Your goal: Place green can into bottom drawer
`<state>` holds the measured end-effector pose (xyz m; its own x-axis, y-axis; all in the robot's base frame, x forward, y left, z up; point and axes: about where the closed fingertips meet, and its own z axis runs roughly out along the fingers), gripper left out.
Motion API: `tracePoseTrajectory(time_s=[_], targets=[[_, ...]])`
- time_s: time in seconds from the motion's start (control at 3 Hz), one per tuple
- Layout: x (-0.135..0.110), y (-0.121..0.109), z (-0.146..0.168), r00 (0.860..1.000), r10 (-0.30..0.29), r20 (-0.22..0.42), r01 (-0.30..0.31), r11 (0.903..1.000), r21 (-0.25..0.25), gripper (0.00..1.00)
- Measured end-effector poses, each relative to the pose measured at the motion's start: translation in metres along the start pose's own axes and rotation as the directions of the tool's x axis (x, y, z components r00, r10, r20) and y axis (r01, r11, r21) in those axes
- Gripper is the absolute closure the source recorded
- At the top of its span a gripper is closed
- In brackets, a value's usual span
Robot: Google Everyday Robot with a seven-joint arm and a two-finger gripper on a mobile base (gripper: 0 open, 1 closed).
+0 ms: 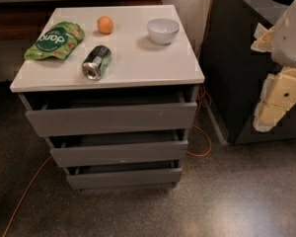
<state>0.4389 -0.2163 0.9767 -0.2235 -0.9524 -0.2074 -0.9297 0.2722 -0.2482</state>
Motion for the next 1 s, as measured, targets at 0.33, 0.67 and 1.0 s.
tracePoseTrajectory(time_s=[0.33,0.67,1.0], targets=[[0.0,0.0,0.0,1.0,0.001,0.0,-0.001,1.0,0.001,0.0],[-0.003,0.011,0.019,1.0,0.003,0.029,-0.002,0.9999,-0.013,0.0],[-0.015,0.041,0.06,0.995,0.002,0.101,0.001,0.9993,-0.036,0.0]])
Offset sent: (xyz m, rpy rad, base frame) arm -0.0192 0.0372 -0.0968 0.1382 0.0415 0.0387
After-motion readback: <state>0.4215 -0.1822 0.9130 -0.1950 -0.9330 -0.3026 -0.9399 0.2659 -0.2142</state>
